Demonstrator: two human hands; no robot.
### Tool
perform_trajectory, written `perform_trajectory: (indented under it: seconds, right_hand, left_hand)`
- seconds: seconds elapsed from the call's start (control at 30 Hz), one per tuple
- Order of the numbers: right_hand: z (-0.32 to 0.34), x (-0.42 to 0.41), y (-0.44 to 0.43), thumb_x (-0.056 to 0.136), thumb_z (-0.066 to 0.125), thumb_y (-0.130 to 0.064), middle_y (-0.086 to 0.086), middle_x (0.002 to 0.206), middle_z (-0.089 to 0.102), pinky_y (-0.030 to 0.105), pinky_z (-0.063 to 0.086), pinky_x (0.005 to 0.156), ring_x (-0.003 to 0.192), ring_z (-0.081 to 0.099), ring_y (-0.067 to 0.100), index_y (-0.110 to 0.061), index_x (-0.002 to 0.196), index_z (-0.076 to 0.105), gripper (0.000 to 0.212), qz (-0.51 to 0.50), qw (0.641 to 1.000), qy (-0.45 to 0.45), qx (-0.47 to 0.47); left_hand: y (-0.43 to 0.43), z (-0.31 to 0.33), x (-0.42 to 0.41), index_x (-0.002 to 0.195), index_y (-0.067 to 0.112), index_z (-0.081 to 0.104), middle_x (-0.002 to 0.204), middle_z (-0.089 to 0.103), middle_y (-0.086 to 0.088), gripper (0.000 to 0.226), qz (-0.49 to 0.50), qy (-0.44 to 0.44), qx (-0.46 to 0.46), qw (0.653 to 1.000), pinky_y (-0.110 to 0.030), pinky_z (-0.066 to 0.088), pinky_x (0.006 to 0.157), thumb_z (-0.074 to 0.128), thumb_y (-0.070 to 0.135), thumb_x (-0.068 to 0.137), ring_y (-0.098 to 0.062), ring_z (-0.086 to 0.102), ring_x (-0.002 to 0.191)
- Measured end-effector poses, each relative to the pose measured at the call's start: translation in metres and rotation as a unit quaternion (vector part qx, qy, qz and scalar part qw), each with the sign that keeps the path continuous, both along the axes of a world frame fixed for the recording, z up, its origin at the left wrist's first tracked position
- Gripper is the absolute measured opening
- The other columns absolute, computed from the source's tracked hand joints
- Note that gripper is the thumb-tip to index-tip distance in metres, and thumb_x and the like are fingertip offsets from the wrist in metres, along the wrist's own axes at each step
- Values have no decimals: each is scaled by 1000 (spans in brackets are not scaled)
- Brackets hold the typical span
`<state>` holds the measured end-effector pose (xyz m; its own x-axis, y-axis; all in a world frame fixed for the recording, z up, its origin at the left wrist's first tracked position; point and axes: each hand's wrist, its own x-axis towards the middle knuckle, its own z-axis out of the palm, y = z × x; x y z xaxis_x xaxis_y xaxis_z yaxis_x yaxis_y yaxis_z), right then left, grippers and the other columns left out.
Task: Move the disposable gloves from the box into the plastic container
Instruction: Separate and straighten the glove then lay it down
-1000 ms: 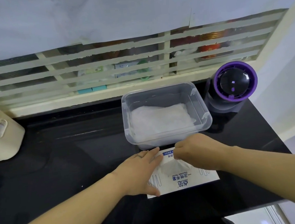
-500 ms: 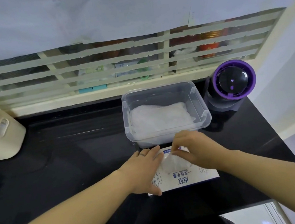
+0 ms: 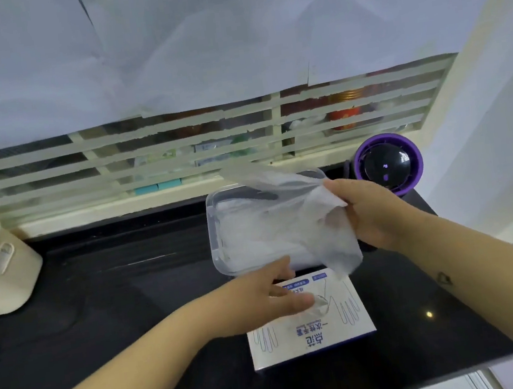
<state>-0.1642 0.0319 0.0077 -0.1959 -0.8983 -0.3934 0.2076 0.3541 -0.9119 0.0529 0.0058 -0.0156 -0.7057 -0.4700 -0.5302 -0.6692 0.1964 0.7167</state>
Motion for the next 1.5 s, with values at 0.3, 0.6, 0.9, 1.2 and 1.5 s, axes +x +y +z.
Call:
perform_trajectory:
  seconds: [0.3,0.6,0.9,1.2,1.5]
  right_hand:
    - [-15,35,8,95,48,-22,21,116,67,46,45,99,109,63,33,0,115,63,33,72,960,-222,157]
    - [0,26,-6,50,74,-68,6,135,51,41,45,103,121,52,23,-17,143,37,112,140,988,-1,64]
    - [-9,30,-32,91,57,-2,16,94,72,33,57,73,85,69,25,3,99,66,13,25,991,-104,81]
    - [8,-4,-28,87,61,-13,16,98,71,35,58,68,86,70,25,-2,112,64,28,41,985,-132,108]
    - [58,25,-32,89,60,-28,-4,89,70,22,53,79,89,65,4,-30,84,67,9,194,890,364,-191]
  left_hand:
    - [-19,30,-31,120,7,62,102,74,-12,33,417,299,288,808,-33,59,76,50,29,99,-21,73,88]
    - [-54,42,-28,138,19,48,130,61,-10,39,428,264,178,846,-43,54,92,48,30,101,-26,62,114]
    - [-61,53,-23,129,5,56,119,67,-18,37,372,271,284,841,-45,48,100,36,25,105,-31,65,111]
    - [-86,24,3,113,4,64,107,68,-15,24,527,274,252,764,-35,55,81,48,17,100,-23,64,93]
    - [-57,44,-13,126,10,63,122,67,-10,69,320,323,308,835,-34,57,82,36,60,88,-23,66,103]
